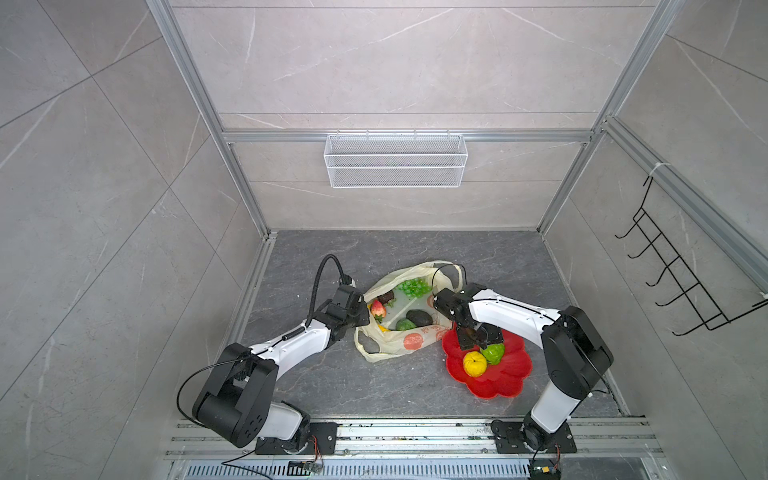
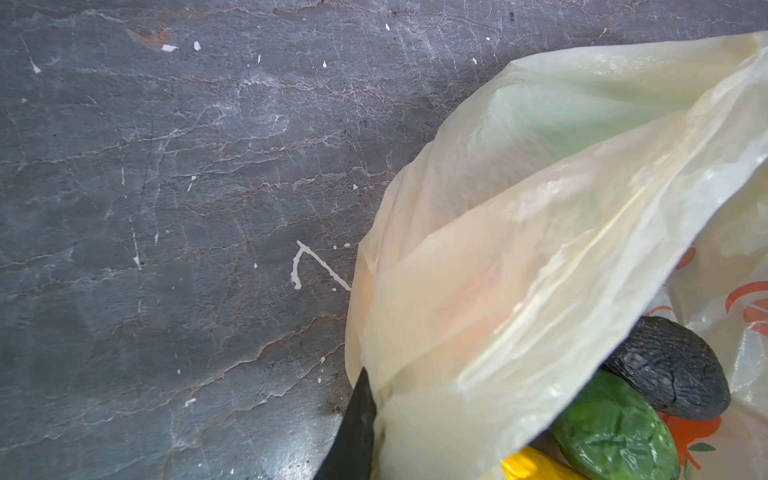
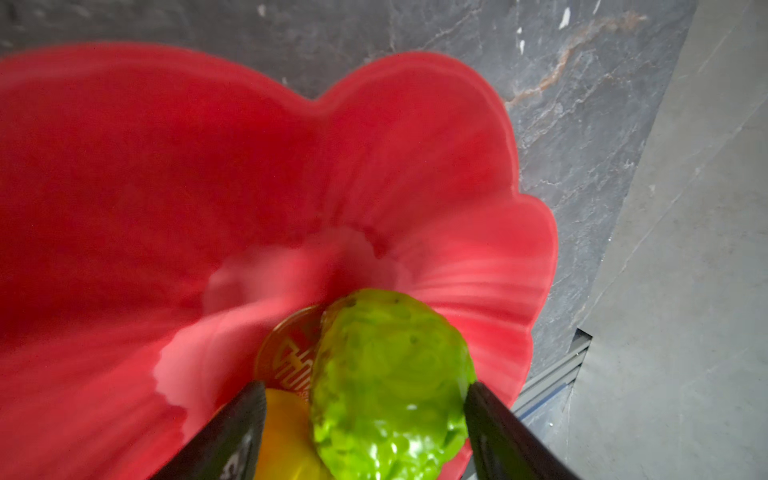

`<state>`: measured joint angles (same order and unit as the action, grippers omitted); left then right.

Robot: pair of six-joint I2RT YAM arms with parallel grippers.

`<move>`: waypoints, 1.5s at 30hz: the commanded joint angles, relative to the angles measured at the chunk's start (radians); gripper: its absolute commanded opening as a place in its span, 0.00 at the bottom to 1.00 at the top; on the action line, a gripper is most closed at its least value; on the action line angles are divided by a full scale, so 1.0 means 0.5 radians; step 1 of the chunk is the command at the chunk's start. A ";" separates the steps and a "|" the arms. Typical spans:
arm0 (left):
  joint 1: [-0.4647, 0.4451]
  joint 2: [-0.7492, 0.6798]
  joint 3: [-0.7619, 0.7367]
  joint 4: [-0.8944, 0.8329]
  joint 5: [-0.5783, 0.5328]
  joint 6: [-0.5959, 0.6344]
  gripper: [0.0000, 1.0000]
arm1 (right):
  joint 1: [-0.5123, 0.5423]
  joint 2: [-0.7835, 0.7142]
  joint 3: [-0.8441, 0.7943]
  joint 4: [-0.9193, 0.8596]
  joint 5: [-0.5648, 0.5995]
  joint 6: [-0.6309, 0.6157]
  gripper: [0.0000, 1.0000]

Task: Take the fake fruits out of the plastic bag
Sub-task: 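Lower the green fruit onto the red plate and open the right gripper, then reach the right gripper into the bag and grasp the dark avocado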

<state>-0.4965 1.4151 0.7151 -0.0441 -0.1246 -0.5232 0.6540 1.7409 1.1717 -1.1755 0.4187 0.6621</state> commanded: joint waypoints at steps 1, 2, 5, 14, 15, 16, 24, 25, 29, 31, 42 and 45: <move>0.011 -0.008 0.012 0.004 -0.011 0.028 0.11 | 0.021 -0.029 0.085 -0.066 -0.006 0.050 0.79; 0.011 -0.010 0.012 0.005 -0.012 0.028 0.11 | 0.029 -0.033 0.096 -0.071 -0.006 0.053 0.79; 0.011 -0.015 0.012 0.002 -0.016 0.028 0.11 | 0.041 -0.041 0.132 -0.082 -0.003 0.058 0.78; 0.011 -0.042 0.006 -0.002 -0.024 0.031 0.11 | 0.066 -0.072 0.165 -0.073 -0.027 0.066 0.71; 0.011 -0.042 0.006 -0.005 -0.021 0.031 0.11 | 0.074 -0.082 0.178 -0.075 -0.027 0.066 0.71; 0.011 -0.041 0.008 -0.005 -0.019 0.031 0.11 | 0.086 -0.094 0.199 -0.078 -0.025 0.069 0.71; 0.011 -0.057 0.000 0.001 -0.018 0.028 0.11 | 0.278 -0.170 0.438 0.004 0.038 0.113 0.71; 0.010 -0.063 -0.002 0.005 -0.018 0.029 0.11 | 0.302 -0.176 0.464 0.061 0.023 0.104 0.71; -0.002 -0.081 -0.013 0.017 -0.027 0.039 0.11 | 0.340 -0.201 0.490 0.362 -0.126 0.112 0.70; -0.023 -0.086 -0.008 0.018 -0.026 0.061 0.11 | 0.342 -0.201 0.461 0.525 -0.201 0.171 0.70; -0.265 -0.028 0.109 -0.098 -0.287 0.181 0.12 | 0.341 -0.013 0.309 1.113 -0.450 0.528 0.74; -0.267 -0.023 0.111 -0.103 -0.286 0.184 0.12 | 0.335 0.083 0.374 1.090 -0.450 0.486 0.75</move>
<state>-0.6296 1.3994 0.7330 -0.0841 -0.2268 -0.4595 0.8227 1.7367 1.3483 -0.6670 0.2150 0.8772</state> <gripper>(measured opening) 0.119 0.749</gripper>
